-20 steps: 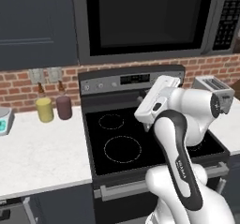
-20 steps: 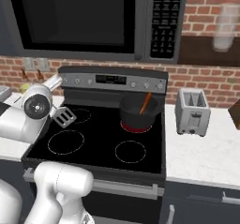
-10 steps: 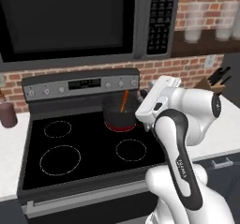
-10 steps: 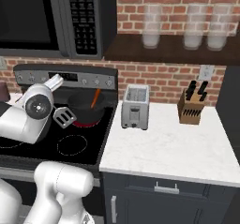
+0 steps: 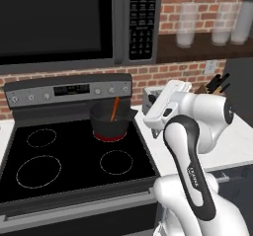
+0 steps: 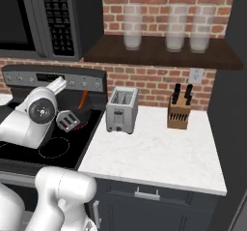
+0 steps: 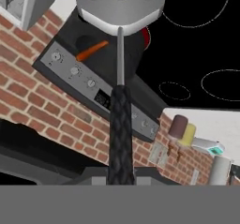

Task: Put the carrot and lemon wedge in the pot. Retrieve the spatula and lightly stir the vegetables in the pot.

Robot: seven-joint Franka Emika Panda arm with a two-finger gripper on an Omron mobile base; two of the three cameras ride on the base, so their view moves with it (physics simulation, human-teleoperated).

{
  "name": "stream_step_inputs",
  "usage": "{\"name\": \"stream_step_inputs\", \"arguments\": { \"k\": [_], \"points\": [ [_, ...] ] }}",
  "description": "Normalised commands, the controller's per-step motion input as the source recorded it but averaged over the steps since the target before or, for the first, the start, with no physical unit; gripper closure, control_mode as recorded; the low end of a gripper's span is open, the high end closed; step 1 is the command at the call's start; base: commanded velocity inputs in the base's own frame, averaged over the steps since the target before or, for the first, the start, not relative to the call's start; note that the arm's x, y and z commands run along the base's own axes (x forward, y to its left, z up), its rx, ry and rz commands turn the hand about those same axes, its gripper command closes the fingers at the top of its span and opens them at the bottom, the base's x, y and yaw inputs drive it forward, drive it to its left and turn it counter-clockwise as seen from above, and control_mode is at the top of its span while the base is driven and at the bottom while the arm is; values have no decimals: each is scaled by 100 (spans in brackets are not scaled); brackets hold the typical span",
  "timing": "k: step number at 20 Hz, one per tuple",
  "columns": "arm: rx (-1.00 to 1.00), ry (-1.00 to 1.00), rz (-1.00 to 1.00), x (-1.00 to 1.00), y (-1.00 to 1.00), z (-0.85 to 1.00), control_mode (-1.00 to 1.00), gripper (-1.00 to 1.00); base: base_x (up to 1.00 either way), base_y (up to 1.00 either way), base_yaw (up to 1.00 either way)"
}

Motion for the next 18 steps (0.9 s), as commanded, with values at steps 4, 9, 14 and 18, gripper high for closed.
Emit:
{"name": "stream_step_inputs", "arguments": {
  "k": [4,9,14,18],
  "points": [
    [0,0,0,0,0,0,100,100,82,-5,0],
    [6,0,0,7,0,2,-100,100,53,0,0],
    [39,0,0,-6,-7,17,-100,100,0,0,0],
    [47,-6,0,-38,-28,8,-100,100,0,0,0]
  ]
}}
